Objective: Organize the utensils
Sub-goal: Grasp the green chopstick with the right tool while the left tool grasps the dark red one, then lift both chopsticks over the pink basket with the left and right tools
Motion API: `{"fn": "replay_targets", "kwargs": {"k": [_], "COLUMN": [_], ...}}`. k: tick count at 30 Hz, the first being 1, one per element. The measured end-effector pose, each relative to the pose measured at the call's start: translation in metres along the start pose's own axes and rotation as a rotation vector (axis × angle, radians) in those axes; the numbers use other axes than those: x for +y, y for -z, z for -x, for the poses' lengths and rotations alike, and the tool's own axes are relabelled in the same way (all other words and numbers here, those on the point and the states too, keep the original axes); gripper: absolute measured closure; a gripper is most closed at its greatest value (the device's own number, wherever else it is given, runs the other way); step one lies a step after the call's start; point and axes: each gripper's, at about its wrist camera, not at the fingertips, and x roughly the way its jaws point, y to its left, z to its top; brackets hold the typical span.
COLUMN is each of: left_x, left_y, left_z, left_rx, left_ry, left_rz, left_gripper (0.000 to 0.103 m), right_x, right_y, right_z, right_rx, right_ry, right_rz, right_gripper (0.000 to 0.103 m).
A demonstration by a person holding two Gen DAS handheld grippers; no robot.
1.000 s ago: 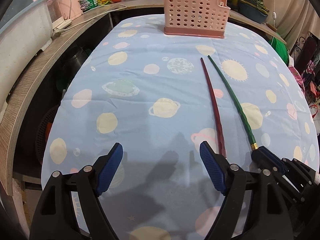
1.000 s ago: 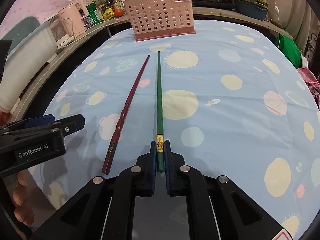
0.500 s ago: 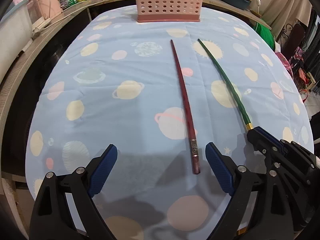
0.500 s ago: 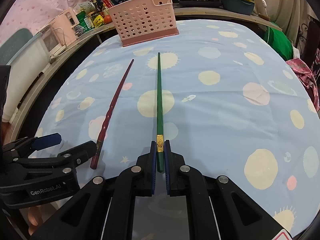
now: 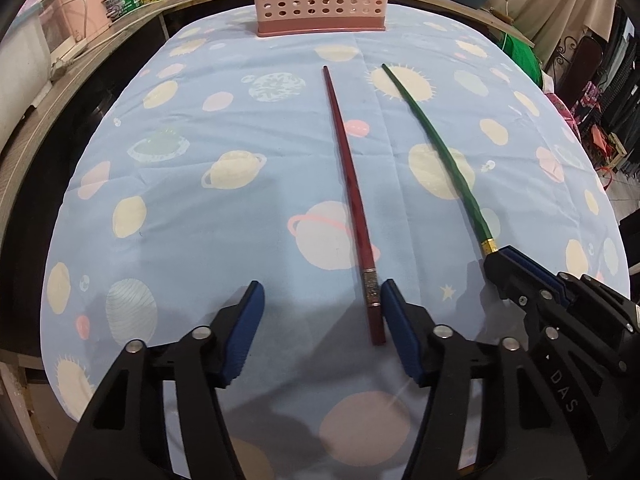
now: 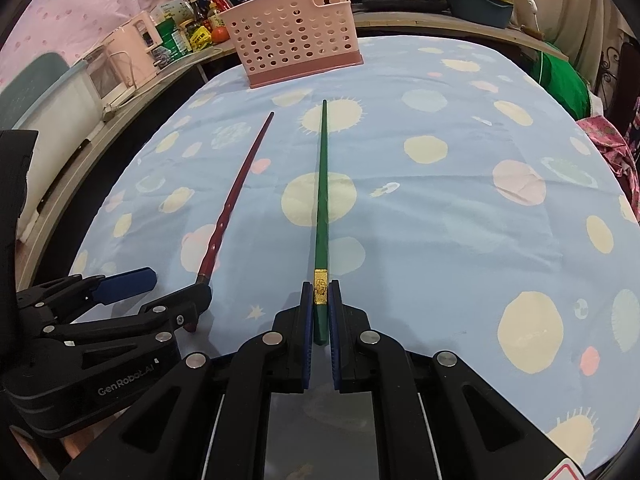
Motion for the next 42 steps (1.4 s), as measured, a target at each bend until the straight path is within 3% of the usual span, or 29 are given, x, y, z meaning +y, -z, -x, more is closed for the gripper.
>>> {"fn": "replay_targets", "kwargs": {"k": [4, 8, 10, 23, 42], "left_x": [-0.004, -0.005, -0.004, -0.002, 0.002], "left_y": [0.001, 0.001, 0.001, -0.001, -0.023], "left_z": [0.002, 0.002, 0.002, 0.007, 0.062], "left_rx": [-0.006, -0.008, -0.005, 0.004, -0.112], "left_ry": [0.011, 0.009, 0.015, 0.039, 0.051], "left_rz": [-0.020, -0.026, -0.026, -0.006, 0.010], "left_gripper": [0.071, 0.083, 0.096, 0.096, 0.096], "right_x": [0.001, 0.001, 0.002, 0.007, 0.015], "right_y": [0.000, 0.000, 0.000, -0.005, -0.047], "right_z": [0.000, 0.000, 0.000, 0.012, 0.062], "right_rx": [0.001, 0.001, 0.000, -0.026, -0.155], "right_ry": [-0.001, -0.001, -0.001, -0.016, -0.078], "right_rz": [0.002, 0.002, 0.003, 0.012, 0.018], "right_gripper": [0.096, 0.096, 0.096, 0.096, 0.096]}}
